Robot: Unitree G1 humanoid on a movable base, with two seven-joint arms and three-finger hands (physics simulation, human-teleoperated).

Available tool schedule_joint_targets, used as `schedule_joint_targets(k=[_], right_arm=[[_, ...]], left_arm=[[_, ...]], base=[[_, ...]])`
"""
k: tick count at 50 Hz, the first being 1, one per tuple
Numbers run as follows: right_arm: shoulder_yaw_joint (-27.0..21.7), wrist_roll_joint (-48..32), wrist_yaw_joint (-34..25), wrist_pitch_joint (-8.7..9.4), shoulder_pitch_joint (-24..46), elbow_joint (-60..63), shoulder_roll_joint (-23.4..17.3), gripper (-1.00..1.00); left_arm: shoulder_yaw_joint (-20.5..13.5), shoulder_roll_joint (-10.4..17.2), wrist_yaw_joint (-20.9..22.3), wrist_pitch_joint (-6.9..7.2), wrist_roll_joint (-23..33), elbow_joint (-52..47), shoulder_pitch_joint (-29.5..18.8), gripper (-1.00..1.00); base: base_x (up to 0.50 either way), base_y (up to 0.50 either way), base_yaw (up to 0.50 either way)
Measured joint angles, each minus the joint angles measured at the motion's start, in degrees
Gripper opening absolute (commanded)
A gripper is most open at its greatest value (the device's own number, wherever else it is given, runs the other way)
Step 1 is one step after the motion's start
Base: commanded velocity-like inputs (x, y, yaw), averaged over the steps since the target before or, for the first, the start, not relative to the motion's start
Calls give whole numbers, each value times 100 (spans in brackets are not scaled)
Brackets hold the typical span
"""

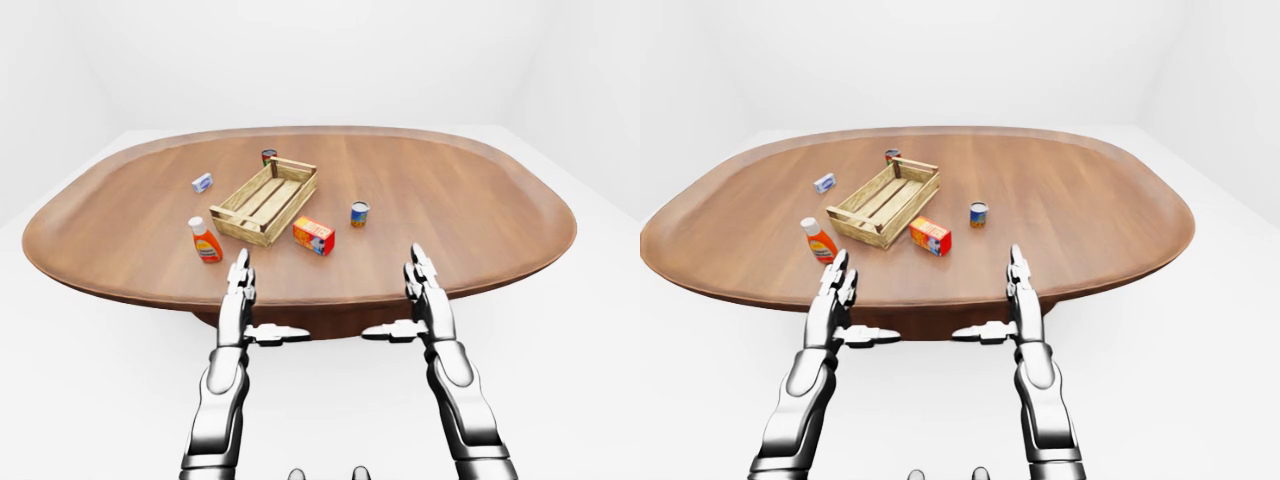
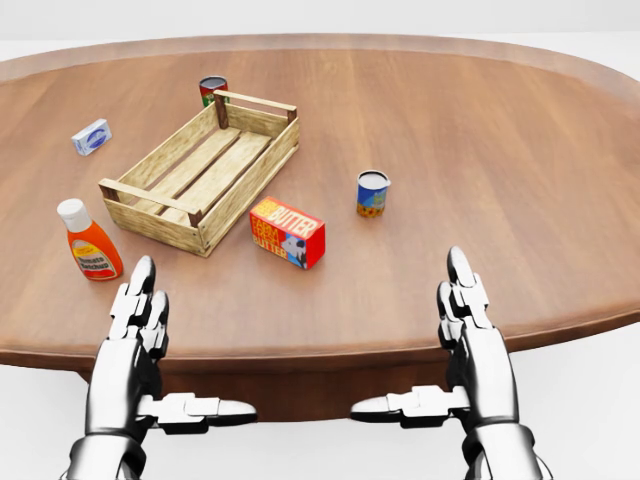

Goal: Pick up the butter and put it in the tray.

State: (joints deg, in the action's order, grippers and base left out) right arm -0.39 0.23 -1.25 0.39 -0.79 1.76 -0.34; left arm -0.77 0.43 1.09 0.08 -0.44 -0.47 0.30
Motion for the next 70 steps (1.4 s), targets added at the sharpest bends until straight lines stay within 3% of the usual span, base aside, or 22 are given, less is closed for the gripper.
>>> schedule_joint_targets(k=[13, 21, 24, 35, 50, 70], right_arm=[[-95, -12, -113, 88, -183, 424, -36, 100], [-121, 48, -126, 449, -581, 1382, -4, 100], [-144, 129, -143, 461, -754, 1806, 20, 100], [-103, 283, -136, 461, -1294, 3021, 73, 100], [40, 111, -160, 461, -1705, 3760, 64, 100], [141, -253, -105, 461, -1794, 3857, 49, 100]], left_arm=[[-76, 43, 182, 83, -42, -302, 150, 100], [-106, 49, 352, 377, -128, -1096, 495, 100], [-113, 39, 423, 492, -167, -1475, 667, 100], [-94, -12, 607, 492, -271, -2608, 1208, 100], [-144, -54, 707, 492, -347, -3214, 1465, 100], [-173, -72, 717, 492, -350, -3340, 1505, 100]], base=[[0, 0, 0], [0, 0, 0], [0, 0, 0], [0, 0, 0], [0, 0, 0], [0, 49, 0]])
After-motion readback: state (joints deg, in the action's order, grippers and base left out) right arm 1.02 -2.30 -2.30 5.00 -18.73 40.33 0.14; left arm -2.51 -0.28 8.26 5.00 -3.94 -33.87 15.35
